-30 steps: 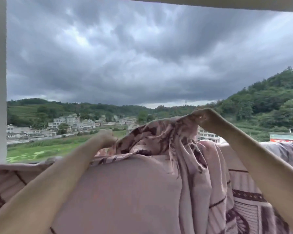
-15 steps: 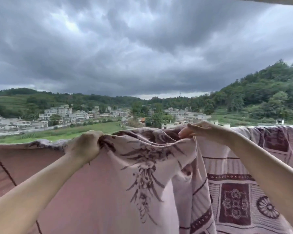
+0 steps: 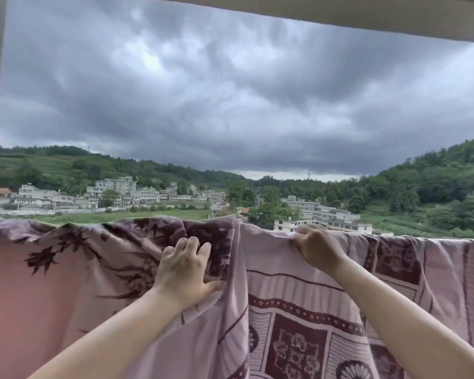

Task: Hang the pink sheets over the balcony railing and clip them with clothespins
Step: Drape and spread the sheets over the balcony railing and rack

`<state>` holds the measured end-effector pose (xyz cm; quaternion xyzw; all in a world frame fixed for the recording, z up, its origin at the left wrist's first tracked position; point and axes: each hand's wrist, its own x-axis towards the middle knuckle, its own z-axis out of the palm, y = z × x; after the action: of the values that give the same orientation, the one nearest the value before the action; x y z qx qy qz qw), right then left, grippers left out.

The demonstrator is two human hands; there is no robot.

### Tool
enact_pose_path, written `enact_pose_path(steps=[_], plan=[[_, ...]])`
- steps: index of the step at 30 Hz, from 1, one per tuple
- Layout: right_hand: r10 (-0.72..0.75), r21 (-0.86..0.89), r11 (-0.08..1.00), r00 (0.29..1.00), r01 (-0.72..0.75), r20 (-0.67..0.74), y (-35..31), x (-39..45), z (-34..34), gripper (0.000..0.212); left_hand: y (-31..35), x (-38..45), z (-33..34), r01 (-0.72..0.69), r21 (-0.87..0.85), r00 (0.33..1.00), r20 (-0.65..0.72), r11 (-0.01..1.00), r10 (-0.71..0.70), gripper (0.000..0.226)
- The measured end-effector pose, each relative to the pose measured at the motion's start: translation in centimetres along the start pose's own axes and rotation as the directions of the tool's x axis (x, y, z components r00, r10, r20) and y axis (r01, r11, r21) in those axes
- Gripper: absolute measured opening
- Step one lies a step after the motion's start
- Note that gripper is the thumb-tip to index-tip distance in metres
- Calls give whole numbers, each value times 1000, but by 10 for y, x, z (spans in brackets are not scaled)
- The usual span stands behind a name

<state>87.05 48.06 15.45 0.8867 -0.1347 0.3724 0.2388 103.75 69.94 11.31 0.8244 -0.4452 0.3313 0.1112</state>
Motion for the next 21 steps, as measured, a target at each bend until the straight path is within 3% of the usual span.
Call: enact_pose_path(steps=[2, 4, 5, 9, 13, 15, 17, 18, 21], plan=[[-54, -12, 999, 998, 53, -39, 19, -1, -2, 16, 22, 1, 7, 55, 28, 998, 13, 998, -55, 77], [-3, 44, 999, 998, 5, -65, 46, 2, -4, 8, 36, 8, 4, 76, 47, 995, -69, 996, -73, 34], [51, 55, 997, 995, -47, -81, 63, 5, -3, 8, 40, 17, 0, 114, 23, 988, -106, 993, -111, 23], [294, 24, 956, 954, -293, -61, 146, 22, 6, 23, 32, 77, -23, 250, -191, 921, -254, 949, -294, 22], [513, 2, 859, 858, -513, -24, 218, 5, 2, 25, 40, 128, -24, 412, -237, 879, -151, 880, -452, 25], [455, 130, 884, 890, -448, -26, 233, -11, 3, 21, 54, 137, -11, 490, -162, 871, 46, 856, -490, 33], [283, 301, 917, 959, -262, -28, 232, -29, 8, 14, 73, 138, 1, 496, -23, 852, 204, 868, -482, 37], [228, 372, 906, 973, -203, -24, 229, -36, 11, 12, 85, 137, 4, 464, 36, 867, 187, 885, -462, 37], [223, 542, 823, 974, -171, -31, 229, -47, 23, 11, 140, 130, 2, 241, 33, 968, -82, 970, -237, 36]])
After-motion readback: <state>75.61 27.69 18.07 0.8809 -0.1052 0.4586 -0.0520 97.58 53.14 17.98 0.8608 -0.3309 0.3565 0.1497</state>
